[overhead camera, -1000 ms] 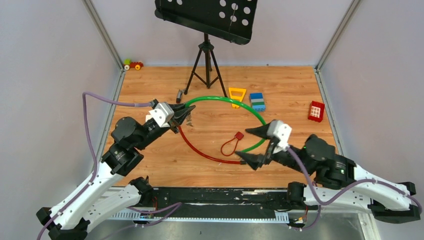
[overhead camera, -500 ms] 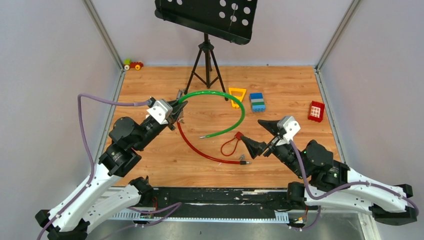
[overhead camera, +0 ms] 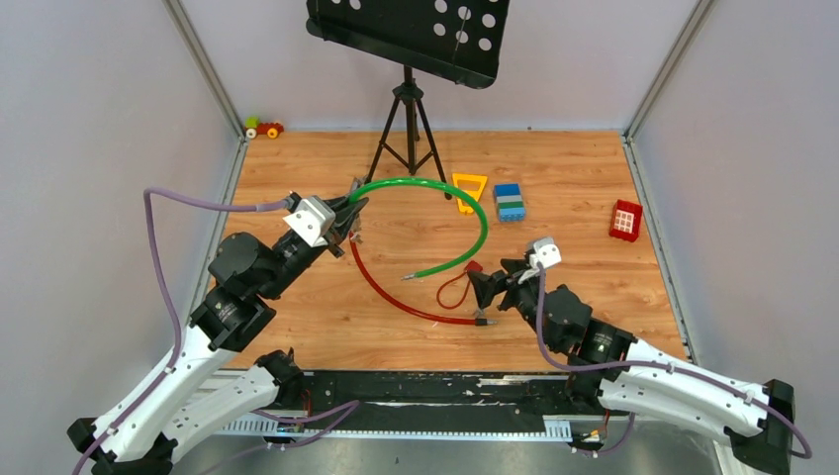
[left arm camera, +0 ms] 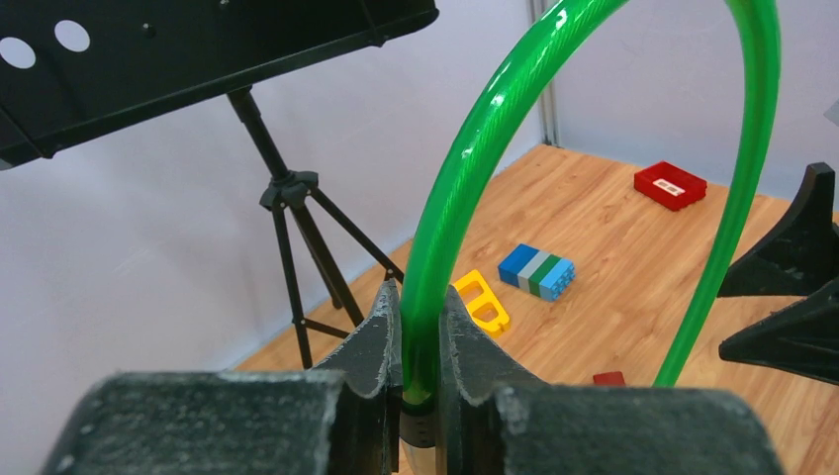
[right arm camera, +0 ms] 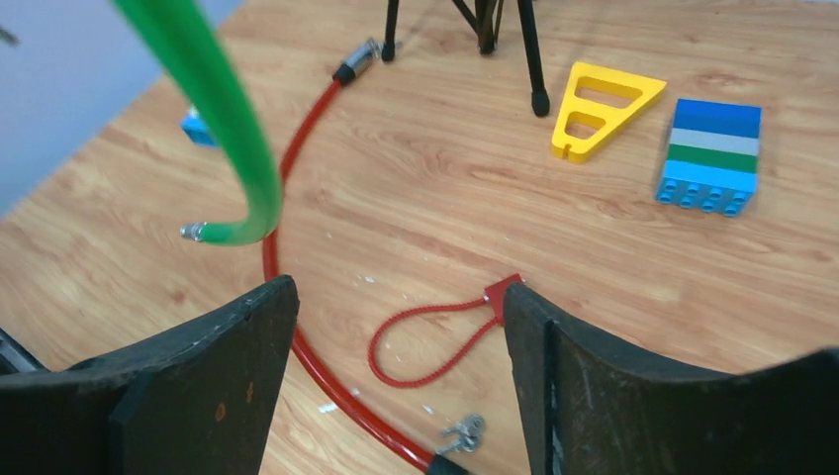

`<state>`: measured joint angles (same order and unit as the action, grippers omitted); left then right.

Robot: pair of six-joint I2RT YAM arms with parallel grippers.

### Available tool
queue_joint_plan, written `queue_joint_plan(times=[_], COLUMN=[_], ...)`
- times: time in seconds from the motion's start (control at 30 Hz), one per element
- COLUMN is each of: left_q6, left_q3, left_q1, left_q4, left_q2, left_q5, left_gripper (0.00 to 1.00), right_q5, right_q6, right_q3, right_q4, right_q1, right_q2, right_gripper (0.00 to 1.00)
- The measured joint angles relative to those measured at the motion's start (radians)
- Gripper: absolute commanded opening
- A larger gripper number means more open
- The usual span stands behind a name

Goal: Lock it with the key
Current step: Lock the lock.

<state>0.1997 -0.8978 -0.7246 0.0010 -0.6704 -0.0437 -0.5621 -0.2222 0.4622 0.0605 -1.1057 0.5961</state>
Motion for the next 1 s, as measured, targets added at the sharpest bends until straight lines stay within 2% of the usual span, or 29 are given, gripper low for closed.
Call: queue_joint_plan(times=[0.17, 0.3, 0.47, 0.67, 0.87, 1.0], left_q6=[-0.004, -0.011, -0.015, -0.025, -0.057, -0.073], left_q3=[0.0, 0.0, 0.0, 0.0, 0.0, 0.0], left_q1=[0.0, 0.0, 0.0, 0.0, 0.0, 0.0], left_q4=[0.001, 0.003, 0.005, 0.01, 0.032, 0.047], left_q2=[0.0, 0.0, -0.004, -0.01, -0.01, -0.01], left_q5=[-0.002, -0.007, -0.009, -0.017, -0.034, -0.042], left_gripper=[0.0, 0.0, 0.0, 0.0, 0.0, 0.0], right_q5=[0.05, 0.128, 0.201, 0.182, 0.187, 0.227], right_q6=[-0.08, -0.09, -0.079, -0.077, -0.075, -0.076], right_q3=[-0.179, -0.22, -0.219, -0.219, -0.214, -0.195], right_q4=[-0.252, -0.385, -0.451, -0.52, -0.611, -0.666], right_q1=[0.039, 0.042, 0.042, 0.048, 0.077, 0.082], right_q2=[-0.077, -0.064, -0.042, -0.017, 0.103, 0.192], right_gripper=[0.71, 0.7, 0.7, 0.66, 0.63, 0.57])
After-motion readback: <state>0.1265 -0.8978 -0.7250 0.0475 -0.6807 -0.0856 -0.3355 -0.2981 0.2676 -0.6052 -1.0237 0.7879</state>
